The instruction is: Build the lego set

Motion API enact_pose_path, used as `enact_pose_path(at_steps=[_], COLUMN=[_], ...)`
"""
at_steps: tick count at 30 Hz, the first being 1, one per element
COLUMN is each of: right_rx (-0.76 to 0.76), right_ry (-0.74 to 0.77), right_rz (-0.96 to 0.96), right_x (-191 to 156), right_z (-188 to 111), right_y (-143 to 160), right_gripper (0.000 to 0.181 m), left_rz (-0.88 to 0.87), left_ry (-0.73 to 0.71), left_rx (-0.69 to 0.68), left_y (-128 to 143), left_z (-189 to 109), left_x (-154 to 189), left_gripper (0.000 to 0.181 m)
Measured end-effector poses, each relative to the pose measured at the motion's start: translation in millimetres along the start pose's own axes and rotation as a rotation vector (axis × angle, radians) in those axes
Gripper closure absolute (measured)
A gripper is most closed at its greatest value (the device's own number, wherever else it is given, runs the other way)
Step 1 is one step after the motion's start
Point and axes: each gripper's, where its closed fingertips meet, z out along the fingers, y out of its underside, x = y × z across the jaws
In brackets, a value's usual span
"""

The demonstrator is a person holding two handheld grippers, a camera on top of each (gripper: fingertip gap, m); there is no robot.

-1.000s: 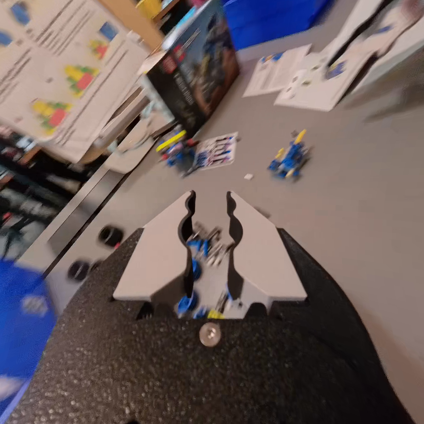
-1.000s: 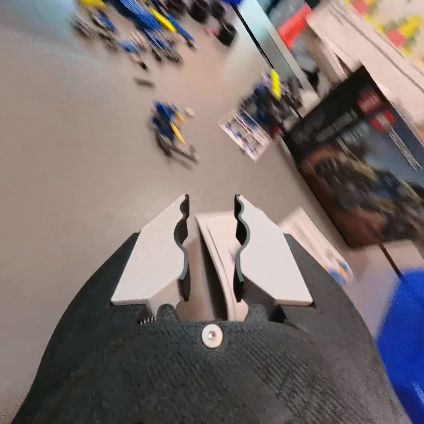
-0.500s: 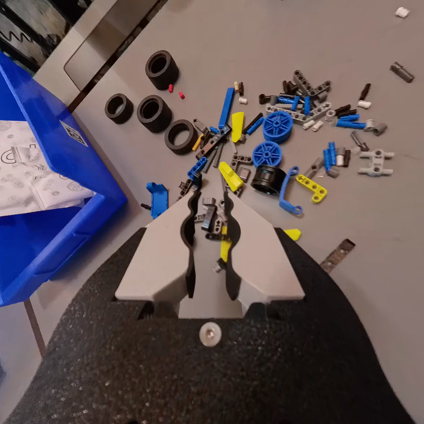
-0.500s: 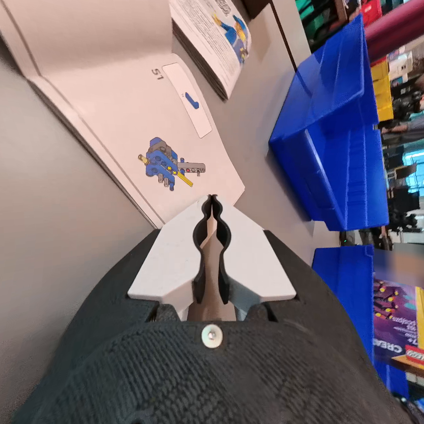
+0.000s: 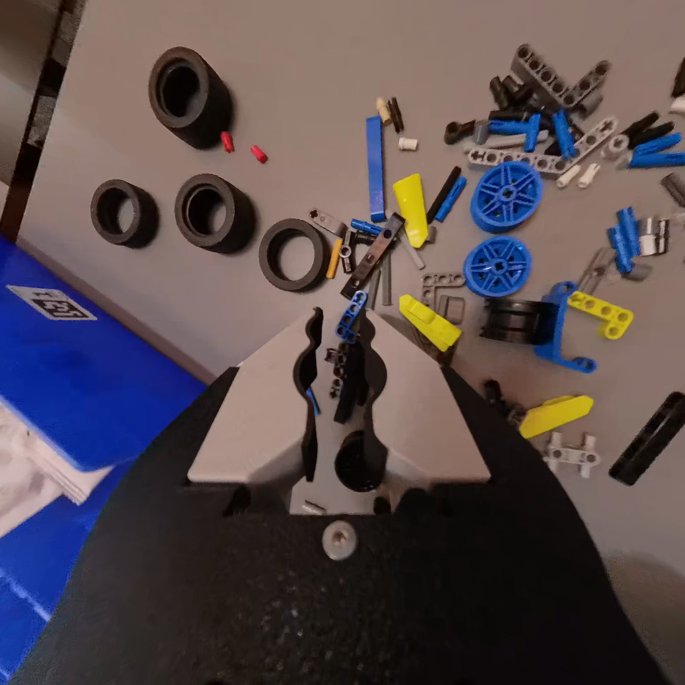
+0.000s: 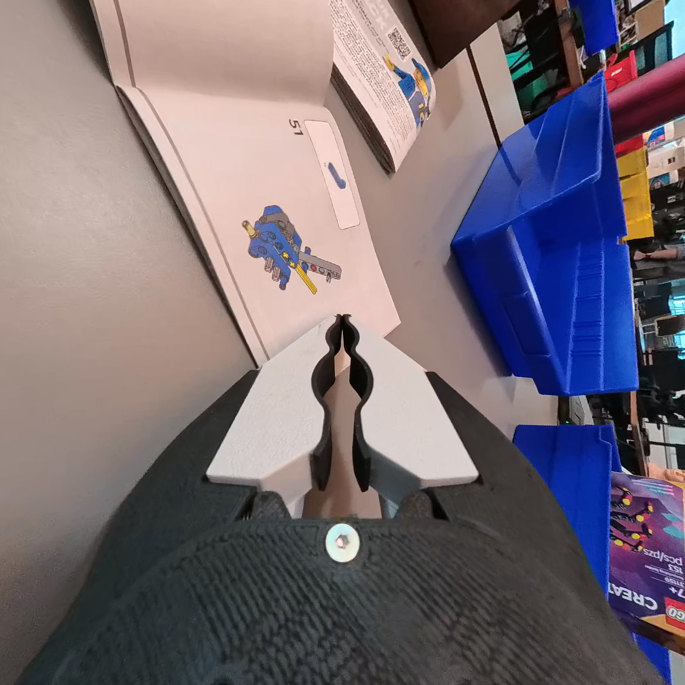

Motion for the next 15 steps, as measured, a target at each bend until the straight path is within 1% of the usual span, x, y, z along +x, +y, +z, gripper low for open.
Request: enact_pose_path(at_steps=[1, 3, 5, 8, 11, 13, 15], right_rx=[0.001, 0.016, 0.060, 0.126, 0.161, 0.170, 0.178], right_ry=[0.012, 0.103, 0.175, 0.167, 0.180, 0.181, 0.195], right_rz=[-0.001, 0.010, 0.040, 0.095, 0.112, 0.125, 0.129], right_x=[1.6, 15.7, 27.6, 26.3, 26.2, 26.4, 28.5], right_z=[-0.3, -4.9, -13.5, -20.5, -26.9, -29.5, -32.0], right_y=[0.0, -3.0, -11.2, -23.3, -30.1, -29.5, -27.5], right_gripper=[0.181, 0.181, 0.181, 0.181, 0.181, 0.181, 0.181], left_rz=[0.009, -0.010, -0.027, -0.030, -0.059, -0.064, -0.040], left_ry=[0.025, 0.090, 0.108, 0.147, 0.177, 0.201, 0.205], left_rx=[-0.010, -0.046, -0.078, -0.099, -0.146, -0.170, -0.190], left_y=[0.8, 5.9, 9.9, 8.9, 9.8, 11.7, 14.5], left_z=[2.5, 8.0, 14.2, 20.1, 20.5, 21.1, 21.5], left_x=[-0.4, 0.9, -1.8, 0.0, 2.0, 5.1, 5.9], left_gripper=[0.164, 0.165, 0.165, 0.166, 0.173, 0.171, 0.164])
